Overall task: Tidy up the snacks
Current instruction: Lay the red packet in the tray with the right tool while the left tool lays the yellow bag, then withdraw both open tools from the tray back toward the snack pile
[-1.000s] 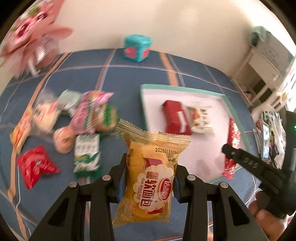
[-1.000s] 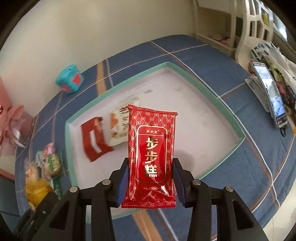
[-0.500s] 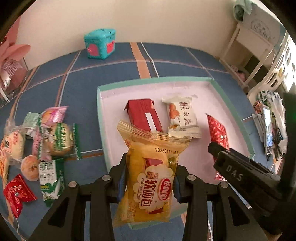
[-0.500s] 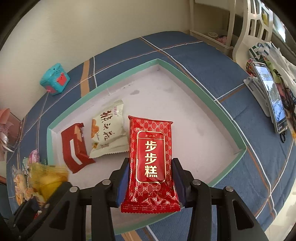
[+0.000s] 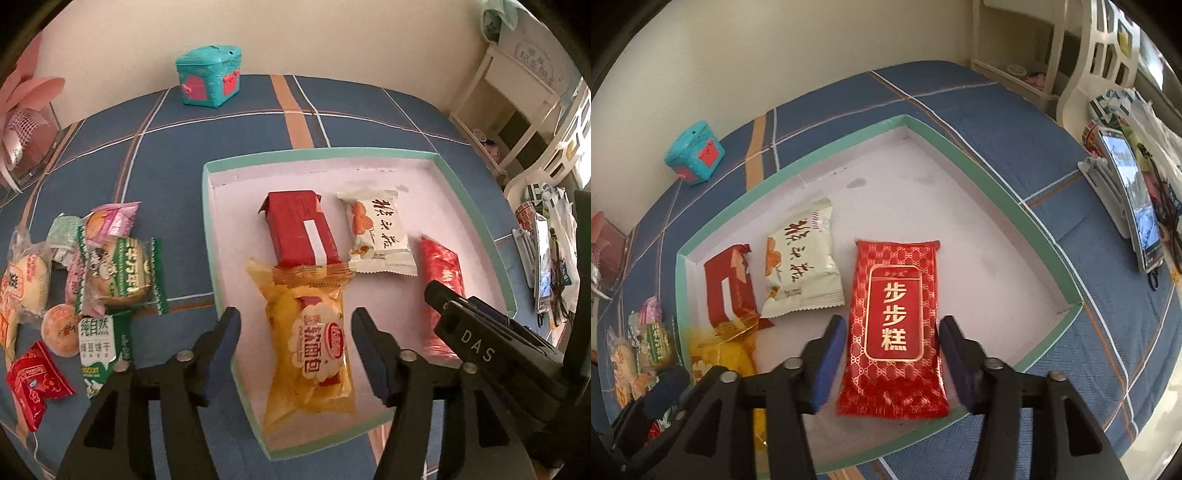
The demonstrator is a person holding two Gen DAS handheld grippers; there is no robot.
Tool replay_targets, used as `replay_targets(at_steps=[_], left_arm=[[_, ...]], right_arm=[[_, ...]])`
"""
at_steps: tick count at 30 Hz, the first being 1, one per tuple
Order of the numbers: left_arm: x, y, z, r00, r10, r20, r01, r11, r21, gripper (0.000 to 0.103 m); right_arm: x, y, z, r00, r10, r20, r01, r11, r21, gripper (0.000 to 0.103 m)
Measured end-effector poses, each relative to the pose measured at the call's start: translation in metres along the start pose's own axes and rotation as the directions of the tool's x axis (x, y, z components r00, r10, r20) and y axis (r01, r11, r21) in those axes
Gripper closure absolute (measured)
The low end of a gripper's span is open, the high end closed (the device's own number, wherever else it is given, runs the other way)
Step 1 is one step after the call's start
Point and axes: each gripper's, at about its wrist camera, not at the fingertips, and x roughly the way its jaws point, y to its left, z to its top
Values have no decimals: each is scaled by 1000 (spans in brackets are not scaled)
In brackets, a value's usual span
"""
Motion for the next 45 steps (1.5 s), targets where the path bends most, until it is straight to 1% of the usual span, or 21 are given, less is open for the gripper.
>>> replay_targets(at_steps=[1, 3, 5, 7, 9, 12, 15, 16, 17, 18, 26, 31, 35, 39, 45], left_arm=[[-2, 2, -1, 1000, 5, 2, -5, 1000, -1, 33], [-7, 7, -3, 1000, 19, 9, -19, 1000, -9, 33], [-10, 14, -3, 999, 30, 11, -30, 999, -27, 30], [-14, 23, -5, 999, 36, 23, -35, 998, -57, 22], [-19, 33, -7, 998, 45, 42, -42, 996, -83, 20], [-28, 45, -9, 995, 69, 73, -60, 992, -112, 13], [-36, 57, -12, 991, 91, 98, -77, 987, -139, 12], [-38, 62, -14, 990, 99, 105, -83, 985, -149, 10], [-40, 66, -15, 988, 106, 111, -87, 983, -159, 7], [-42, 70, -17, 987, 112, 116, -92, 982, -167, 3], [-51, 91, -29, 981, 144, 132, -116, 973, -199, 3], [-54, 102, -36, 981, 144, 130, -114, 970, -216, 3], [-59, 107, -40, 977, 152, 151, -119, 971, -208, 3], [-67, 111, -42, 971, 155, 181, -116, 972, -206, 3], [-80, 124, -44, 964, 147, 220, -94, 967, -236, 3]], right_arm=[[-2, 1, -1, 1000, 1, 4, -1, 1000, -6, 42], [-4, 3, -2, 1000, 3, 9, -3, 1000, -12, 37], [-5, 6, -5, 1000, 0, 11, 0, 1000, -29, 31], [-7, 10, -10, 1000, -1, 14, 1, 999, -54, 28], [-10, 15, -14, 1000, 3, 19, -2, 997, -75, 22], [-15, 22, -21, 1000, 15, 26, -13, 995, -103, 14], [-19, 29, -26, 999, 38, 23, -35, 992, -119, 7], [-20, 31, -29, 999, 45, 21, -42, 991, -124, 5], [-21, 32, -31, 999, 48, 21, -45, 991, -126, 0], [-22, 35, -33, 998, 52, 23, -49, 990, -132, 0], [-26, 37, -43, 996, 85, 17, -83, 988, -127, 0], [-33, 43, -47, 993, 110, 49, -102, 985, -142, 0], [-39, 49, -49, 987, 146, 67, -136, 981, -138, 0], [-45, 60, -52, 982, 169, 78, -155, 974, -167, 0], [-53, 77, -57, 975, 203, 91, -180, 960, -214, 0]])
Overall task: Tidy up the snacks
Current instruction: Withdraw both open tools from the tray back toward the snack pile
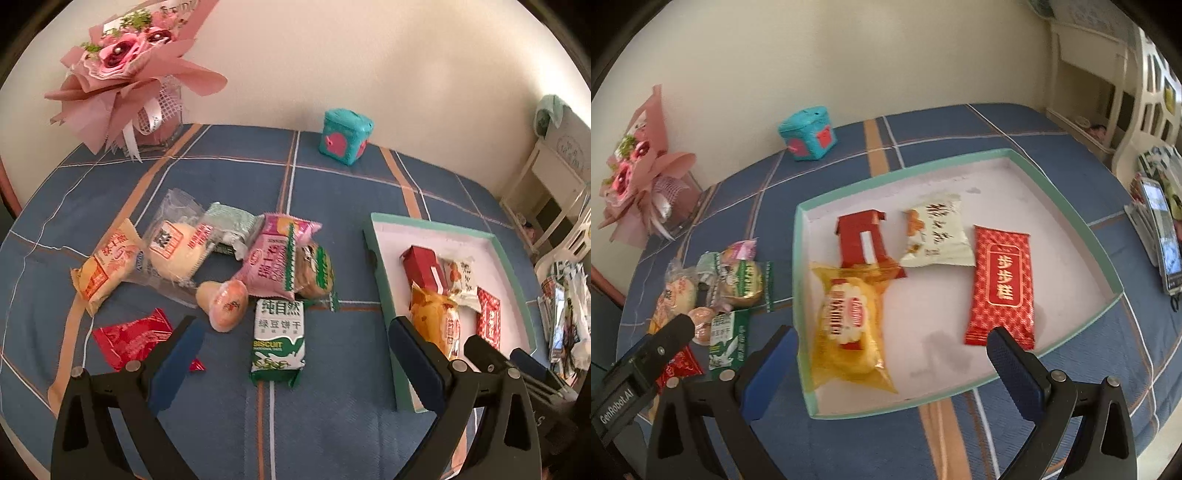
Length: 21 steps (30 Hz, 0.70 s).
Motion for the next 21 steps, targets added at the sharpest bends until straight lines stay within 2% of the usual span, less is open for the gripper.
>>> replay_targets(at_steps=[7, 11, 15, 18, 21], left_arm=[[-6, 27, 5, 1000, 21, -2, -21, 999, -49, 3], [-9, 45, 7, 999, 35, -3, -36, 997, -72, 3], [-12, 67, 9, 997, 82, -4, -82, 991, -105, 3], [-13, 84, 9, 992, 122, -21, -124, 984, -129, 3], [-12, 100, 8, 990, 131, -44, -137, 976, -172, 3]], right_arm=[[0, 30, 0, 996, 94, 7, -94, 995, -42, 0], [3, 51, -3, 994, 107, -4, -107, 989, -98, 0], [4, 68, -7, 991, 132, -20, -133, 983, -125, 0], [9, 81, -9, 987, 151, -48, -157, 978, -136, 0], [12, 96, -13, 985, 158, -70, -167, 973, -162, 0]])
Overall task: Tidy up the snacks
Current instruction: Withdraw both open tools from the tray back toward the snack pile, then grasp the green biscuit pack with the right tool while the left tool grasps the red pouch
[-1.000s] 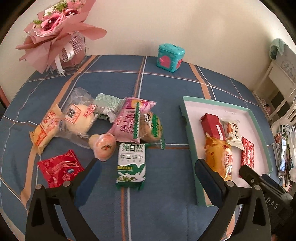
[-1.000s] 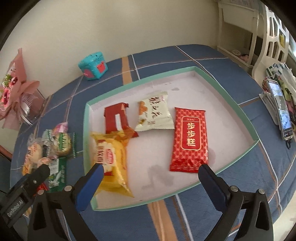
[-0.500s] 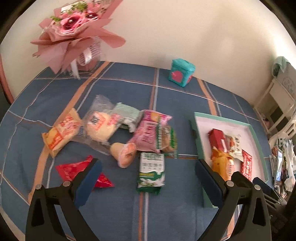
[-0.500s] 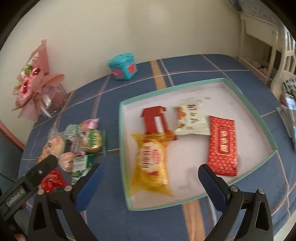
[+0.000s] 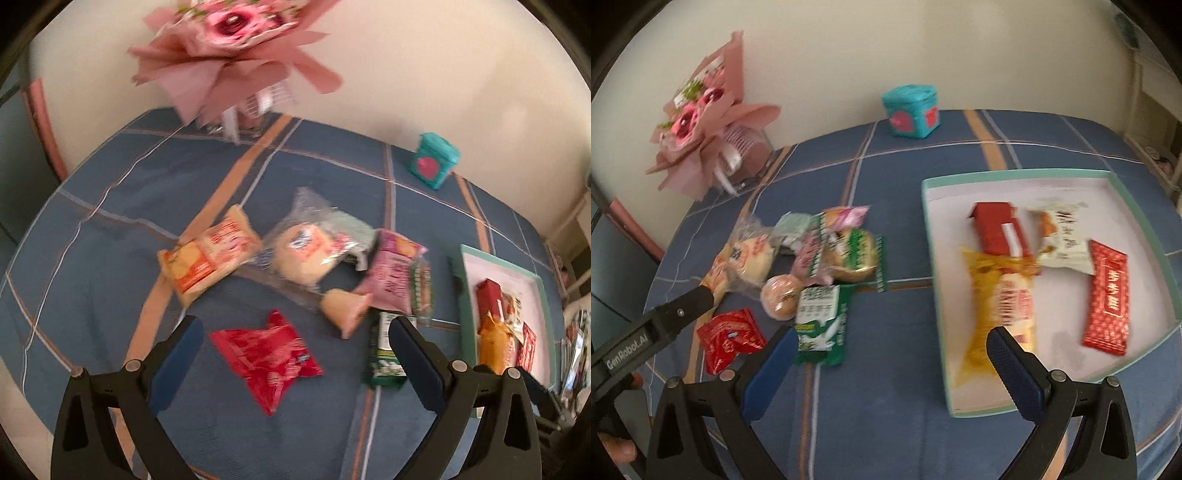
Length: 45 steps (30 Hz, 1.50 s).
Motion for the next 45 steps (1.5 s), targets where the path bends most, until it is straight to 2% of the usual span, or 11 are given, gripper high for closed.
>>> replay_targets(at_steps=[5, 16, 22, 29, 38, 45], left_arm=[[4, 27, 2, 1000, 6, -22, -8, 997, -82, 3], [22, 41, 2, 996, -6, -88, -6, 991, -132, 3], [36, 40, 2, 991, 2, -132, -21, 991, -136, 3], [56, 36, -3, 982, -20, -186, -8, 989, -150, 3], [77, 22, -6, 969, -27, -246, -5, 992, -128, 4], [88, 18, -13, 960, -15, -281, -19, 993, -118, 15]], right_arm=[[11, 18, 0, 999, 13, -32, -13, 1000, -23, 0], [38, 51, -2, 996, -7, -93, -2, 995, -103, 0], [55, 52, -1, 991, -32, -129, 18, 993, -113, 0], [73, 53, 0, 985, -74, -157, 54, 991, -125, 0], [95, 56, -4, 974, -121, -194, 91, 983, -157, 0], [108, 62, -3, 968, -158, -193, 120, 974, -191, 0]])
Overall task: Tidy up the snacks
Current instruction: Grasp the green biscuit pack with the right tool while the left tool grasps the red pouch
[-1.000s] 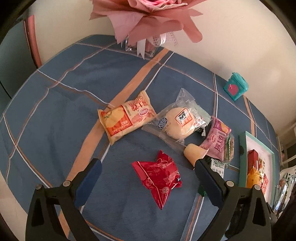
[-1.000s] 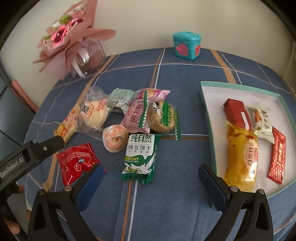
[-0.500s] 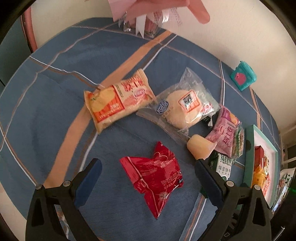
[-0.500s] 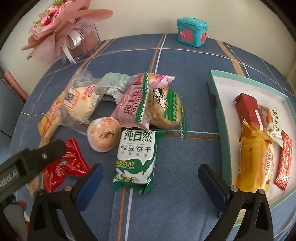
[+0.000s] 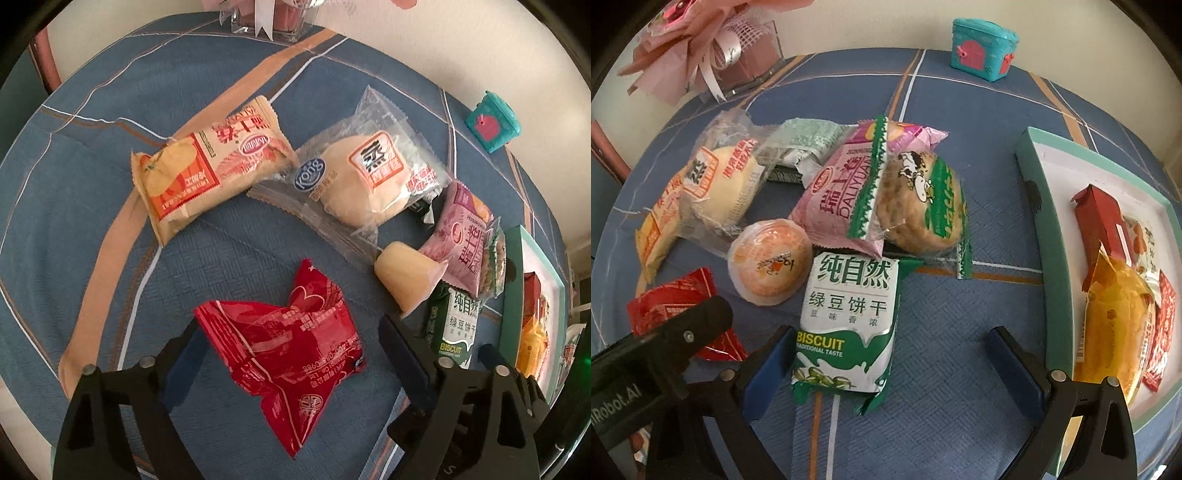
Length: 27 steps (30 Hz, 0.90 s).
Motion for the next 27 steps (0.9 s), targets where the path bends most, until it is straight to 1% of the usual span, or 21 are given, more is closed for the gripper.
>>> replay_targets(at_steps=[5, 11, 13, 15, 16, 18, 19, 20, 21, 23, 24, 27], left_arm=[[6, -10, 1, 1000, 21, -4, -21, 1000, 11, 16], [9, -11, -2, 999, 33, -6, -33, 999, 19, 17], [9, -14, -2, 999, 38, -6, -38, 999, 22, 18], [9, -14, -1, 999, 43, -4, -43, 999, 26, 22], [9, -14, -1, 999, 47, -2, -47, 999, 27, 25], [8, -14, -1, 999, 47, 1, -47, 999, 25, 29], [7, -14, -1, 999, 45, 2, -45, 999, 25, 32], [6, -13, 0, 999, 44, 2, -44, 999, 26, 33], [5, -14, -1, 999, 46, 4, -46, 998, 30, 37], [4, -16, 0, 999, 46, 5, -46, 998, 36, 41], [3, -16, 0, 999, 45, 5, -46, 998, 39, 41], [3, -18, 1, 999, 43, 6, -43, 998, 41, 43]], right_arm=[[3, 4, 1, 1000, 6, -2, -6, 1000, 0, 0], [4, 6, -4, 1000, 3, -9, -3, 1000, -10, 0], [3, 5, -5, 1000, 0, -1, 0, 1000, -10, 2], [-3, 4, -5, 1000, 4, 15, -3, 1000, -9, 13], [-6, 4, -4, 1000, 6, 22, -5, 1000, -11, 17], [-9, 4, -4, 999, 12, 30, -11, 1000, -15, 29], [-10, 5, -4, 999, 17, 33, -16, 1000, -18, 32], [-11, 6, -4, 999, 17, 34, -17, 1000, -20, 38], [-12, 7, -4, 999, 21, 37, -20, 1000, -23, 46], [-14, 8, -3, 999, 31, 36, -30, 999, -26, 56], [-15, 8, -3, 999, 36, 34, -35, 999, -23, 59], [-16, 6, -3, 998, 48, 29, -48, 999, -9, 60]])
